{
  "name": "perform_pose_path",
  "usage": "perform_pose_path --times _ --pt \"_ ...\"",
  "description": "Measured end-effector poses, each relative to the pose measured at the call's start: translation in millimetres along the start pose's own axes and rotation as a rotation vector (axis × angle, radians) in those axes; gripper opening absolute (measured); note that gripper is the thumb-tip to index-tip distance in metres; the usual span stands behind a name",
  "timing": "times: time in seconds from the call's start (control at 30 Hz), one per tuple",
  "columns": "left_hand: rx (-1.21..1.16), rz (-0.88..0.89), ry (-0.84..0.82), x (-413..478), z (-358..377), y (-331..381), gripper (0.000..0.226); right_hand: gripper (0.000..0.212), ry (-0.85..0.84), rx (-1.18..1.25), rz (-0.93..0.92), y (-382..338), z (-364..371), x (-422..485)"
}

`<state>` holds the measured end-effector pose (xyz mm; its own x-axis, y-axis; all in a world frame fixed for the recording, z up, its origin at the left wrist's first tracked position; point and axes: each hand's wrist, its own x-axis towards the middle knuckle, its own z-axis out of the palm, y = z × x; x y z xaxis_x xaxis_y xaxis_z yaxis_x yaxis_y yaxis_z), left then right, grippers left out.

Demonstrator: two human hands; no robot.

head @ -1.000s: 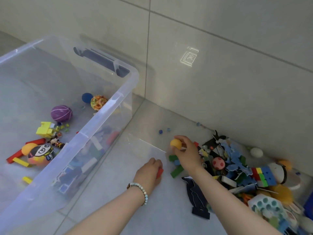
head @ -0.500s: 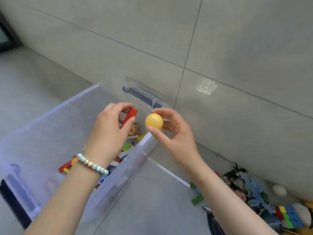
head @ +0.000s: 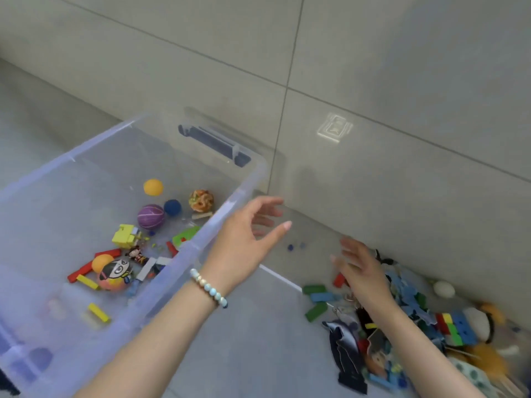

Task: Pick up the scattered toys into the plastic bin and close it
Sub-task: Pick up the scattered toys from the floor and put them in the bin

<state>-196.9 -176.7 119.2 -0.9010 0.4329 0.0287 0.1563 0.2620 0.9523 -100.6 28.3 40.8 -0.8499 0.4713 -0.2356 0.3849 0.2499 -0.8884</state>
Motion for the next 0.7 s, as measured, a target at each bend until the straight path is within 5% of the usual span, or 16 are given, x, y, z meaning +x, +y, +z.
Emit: perform_pose_path --times 0.23,0.4,0.7 --pt "0.464 -0.191 -0.524 -23.6 108.5 -95.7 0.069 0.031 0.014 -0.026 0.116 72.6 -29.2 -13.5" --pt "0.623 -0.147 -0.557 -27.0 140.4 -143.3 0.082 0.033 -0.005 -0.004 0.145 95.4 -28.0 -11.2" --pt "0.706 -0.088 -0.451 2.0 180.1 -143.7 0.05 0.029 0.045 -0.007 0.129 117.7 -27.5 -9.0"
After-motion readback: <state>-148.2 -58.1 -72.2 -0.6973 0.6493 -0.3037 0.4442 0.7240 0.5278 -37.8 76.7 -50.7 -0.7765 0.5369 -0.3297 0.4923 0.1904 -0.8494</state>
